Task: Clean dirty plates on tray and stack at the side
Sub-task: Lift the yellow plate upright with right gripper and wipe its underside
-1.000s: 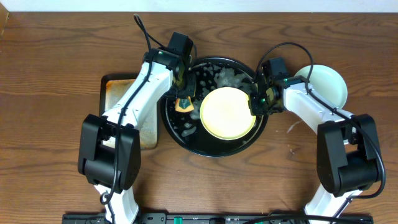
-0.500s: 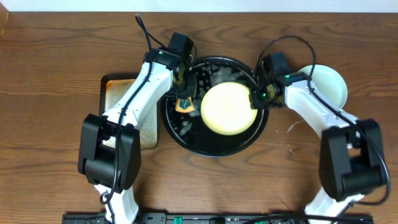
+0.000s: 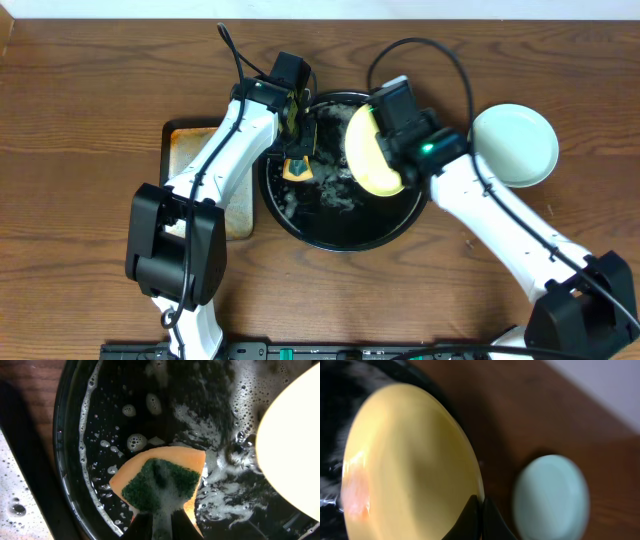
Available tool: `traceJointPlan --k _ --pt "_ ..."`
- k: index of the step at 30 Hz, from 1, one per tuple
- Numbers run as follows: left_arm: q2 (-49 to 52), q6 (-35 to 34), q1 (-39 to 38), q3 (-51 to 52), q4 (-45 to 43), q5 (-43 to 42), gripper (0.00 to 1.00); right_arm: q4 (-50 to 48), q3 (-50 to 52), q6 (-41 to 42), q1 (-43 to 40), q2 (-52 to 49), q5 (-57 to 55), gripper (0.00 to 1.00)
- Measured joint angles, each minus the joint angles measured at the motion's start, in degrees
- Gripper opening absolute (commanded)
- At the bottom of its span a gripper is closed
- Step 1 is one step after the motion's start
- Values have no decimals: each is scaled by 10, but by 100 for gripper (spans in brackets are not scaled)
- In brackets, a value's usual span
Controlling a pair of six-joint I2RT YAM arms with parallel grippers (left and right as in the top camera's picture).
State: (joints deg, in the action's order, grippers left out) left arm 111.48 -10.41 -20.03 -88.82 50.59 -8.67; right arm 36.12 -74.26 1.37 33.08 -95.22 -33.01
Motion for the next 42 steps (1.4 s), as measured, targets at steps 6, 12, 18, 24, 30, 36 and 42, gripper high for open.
traceJointPlan --k 6,12,18,24,30,36,42 --pt "0 0 0 0 0 0 10 -27 0 -31 44 0 -141 1" --pt "0 0 0 0 0 0 10 -35 0 -46 70 0 -213 1" --pt "0 0 0 0 0 0 10 -47 0 -66 81 0 -240 1" --pt "0 0 0 0 -1 0 10 -66 0 -105 84 0 -250 1" --pt "0 0 0 0 -2 0 11 -90 0 -162 97 0 -253 1" --pt "0 0 0 0 -3 0 11 -96 0 -204 106 0 -255 1" --pt "0 0 0 0 -5 0 11 -96 0 -230 106 0 -256 1"
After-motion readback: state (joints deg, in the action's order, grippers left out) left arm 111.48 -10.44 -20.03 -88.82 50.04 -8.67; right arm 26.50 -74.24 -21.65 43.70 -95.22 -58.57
